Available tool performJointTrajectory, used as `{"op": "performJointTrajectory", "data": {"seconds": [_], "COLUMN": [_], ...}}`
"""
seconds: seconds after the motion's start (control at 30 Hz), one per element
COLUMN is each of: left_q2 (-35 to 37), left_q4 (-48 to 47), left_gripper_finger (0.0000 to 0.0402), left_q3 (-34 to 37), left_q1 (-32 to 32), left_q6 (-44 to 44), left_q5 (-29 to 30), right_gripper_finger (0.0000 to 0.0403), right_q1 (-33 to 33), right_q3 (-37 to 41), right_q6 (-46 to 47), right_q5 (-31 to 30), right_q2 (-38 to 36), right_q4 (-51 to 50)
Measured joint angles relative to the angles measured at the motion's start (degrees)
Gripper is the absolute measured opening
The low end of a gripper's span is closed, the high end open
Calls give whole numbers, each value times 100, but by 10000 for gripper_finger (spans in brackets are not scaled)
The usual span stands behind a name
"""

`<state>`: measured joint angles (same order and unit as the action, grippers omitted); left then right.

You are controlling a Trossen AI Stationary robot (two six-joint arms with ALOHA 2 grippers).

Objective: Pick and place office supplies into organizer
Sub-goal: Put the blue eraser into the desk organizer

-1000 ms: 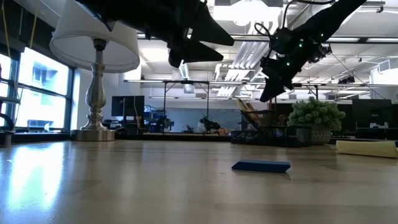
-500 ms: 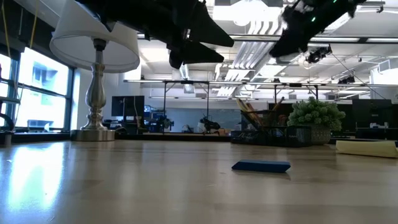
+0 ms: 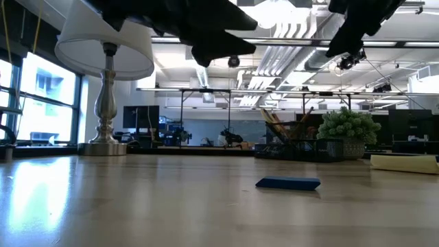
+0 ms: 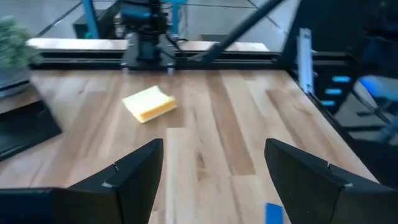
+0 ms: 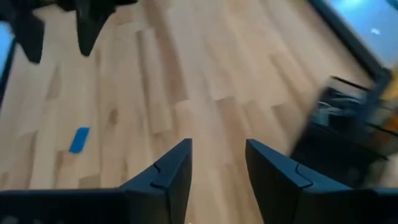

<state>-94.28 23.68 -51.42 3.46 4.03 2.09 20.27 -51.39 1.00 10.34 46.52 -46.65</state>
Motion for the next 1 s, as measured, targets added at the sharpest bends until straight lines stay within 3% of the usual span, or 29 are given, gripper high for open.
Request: {"op": "performJointTrajectory", "data": {"seconds": [0.27, 0.43, 0.53, 0.73, 0.9, 1.0], "left_q2": [-97, -385, -440, -857, -1491, -1794], "left_q4": [-151, -43, 76, 322, 33, -780], "left_gripper_finger": [271, 271, 271, 271, 271, 271], "left_q3": [3, -9, -20, -260, -823, -1308], "left_q1": [595, 887, 987, 1013, 1065, 1139], "left_q6": [-218, -226, -234, -123, -80, -104], "left_q5": [9, 502, 727, 634, 199, 155], "right_gripper_finger": [133, 133, 133, 133, 133, 133], "right_q1": [-1355, -2250, -2851, -3894, -4412, -4535], "right_q3": [1349, 2435, 2985, 3147, 3147, 3147], "right_q6": [668, 1284, 1535, 1363, 1215, 1252], "right_q5": [-40, -153, -521, -1785, -1945, -2057], "right_q2": [0, 33, 102, 146, 238, 297], "right_q4": [1744, 3538, 4662, 4644, 4526, 4470]}}
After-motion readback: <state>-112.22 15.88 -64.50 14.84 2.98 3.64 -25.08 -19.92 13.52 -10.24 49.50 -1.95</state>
